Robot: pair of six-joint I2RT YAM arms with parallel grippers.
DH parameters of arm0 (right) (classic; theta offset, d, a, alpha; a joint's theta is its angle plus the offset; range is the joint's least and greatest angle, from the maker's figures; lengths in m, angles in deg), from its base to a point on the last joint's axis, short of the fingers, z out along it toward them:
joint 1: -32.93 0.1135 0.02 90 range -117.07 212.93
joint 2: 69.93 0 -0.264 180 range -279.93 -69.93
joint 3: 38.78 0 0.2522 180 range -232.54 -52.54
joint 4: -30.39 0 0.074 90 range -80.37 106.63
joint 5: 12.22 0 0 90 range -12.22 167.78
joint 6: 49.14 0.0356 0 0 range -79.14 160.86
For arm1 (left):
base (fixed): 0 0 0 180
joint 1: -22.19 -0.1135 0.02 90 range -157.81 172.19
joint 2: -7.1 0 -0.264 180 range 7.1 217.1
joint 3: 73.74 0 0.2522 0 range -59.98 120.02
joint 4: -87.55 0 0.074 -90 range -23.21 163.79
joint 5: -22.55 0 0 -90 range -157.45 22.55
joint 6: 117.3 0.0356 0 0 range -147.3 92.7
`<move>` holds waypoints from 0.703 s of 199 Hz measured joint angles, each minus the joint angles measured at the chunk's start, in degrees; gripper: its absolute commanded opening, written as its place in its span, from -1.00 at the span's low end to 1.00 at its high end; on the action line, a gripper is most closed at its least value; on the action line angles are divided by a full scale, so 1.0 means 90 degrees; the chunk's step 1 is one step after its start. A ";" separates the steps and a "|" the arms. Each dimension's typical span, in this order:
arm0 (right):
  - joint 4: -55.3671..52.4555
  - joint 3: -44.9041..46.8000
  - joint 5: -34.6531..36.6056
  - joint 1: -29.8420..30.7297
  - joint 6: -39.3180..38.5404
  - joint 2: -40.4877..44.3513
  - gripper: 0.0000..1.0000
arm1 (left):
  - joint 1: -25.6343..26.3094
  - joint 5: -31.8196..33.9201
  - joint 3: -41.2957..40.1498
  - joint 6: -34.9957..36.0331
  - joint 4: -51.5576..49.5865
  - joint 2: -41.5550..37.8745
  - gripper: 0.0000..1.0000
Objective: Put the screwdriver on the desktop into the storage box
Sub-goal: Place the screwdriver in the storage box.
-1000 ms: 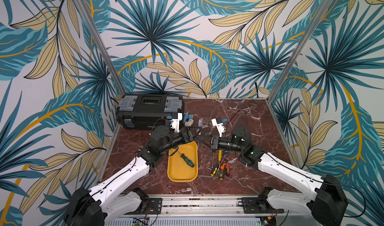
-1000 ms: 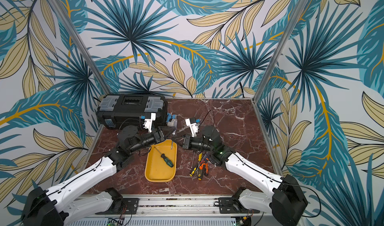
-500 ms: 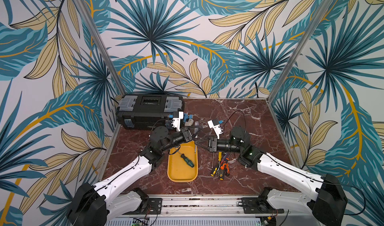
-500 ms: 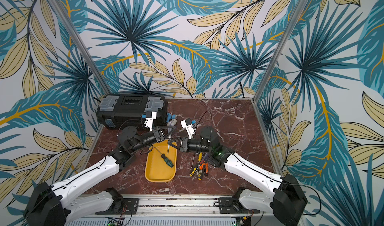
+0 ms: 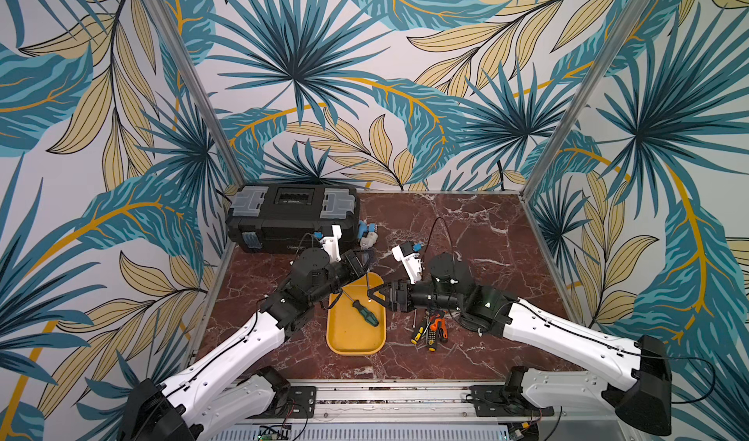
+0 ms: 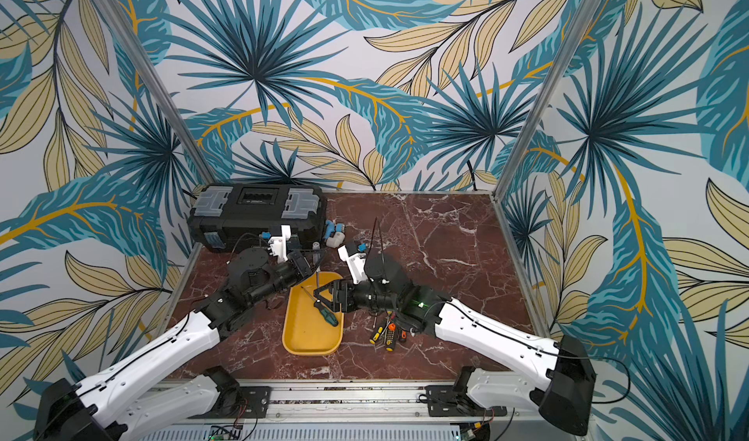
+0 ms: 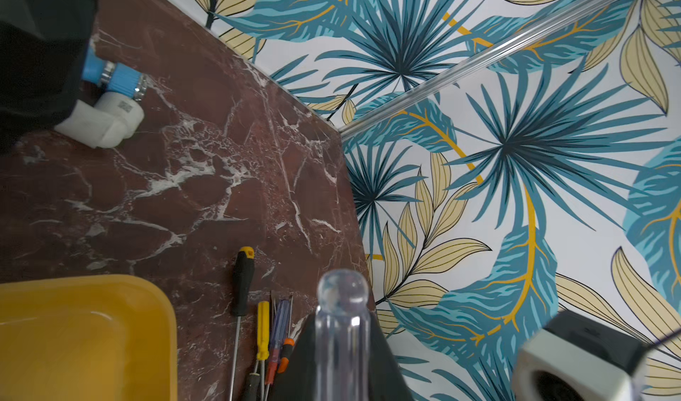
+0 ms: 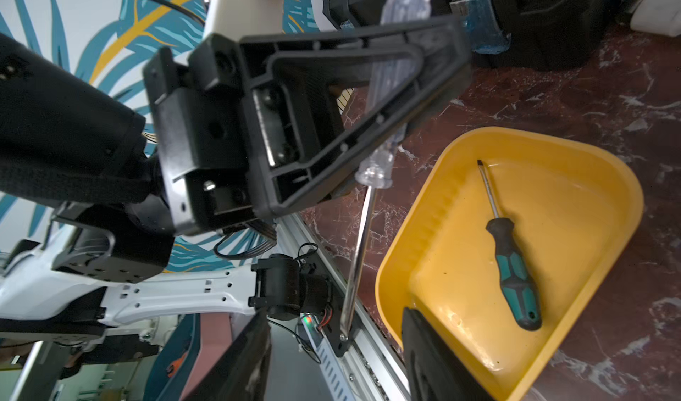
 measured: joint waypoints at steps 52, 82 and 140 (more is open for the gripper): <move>-0.0738 -0.0537 0.0512 0.0170 -0.0335 -0.0656 -0.18 | 0.0000 0.0119 -0.0002 -0.0151 -0.0170 -0.0024 -1.00; -0.0806 -0.0712 0.0515 0.0228 -0.0415 -0.0903 -0.54 | 0.0000 0.0168 -0.0002 -0.0163 -0.0211 -0.0049 -1.00; -0.0612 -0.0651 0.0510 0.0248 -0.0255 -0.0896 -1.00 | -0.0010 0.0333 -0.0053 -0.0231 -0.0102 -0.0124 0.15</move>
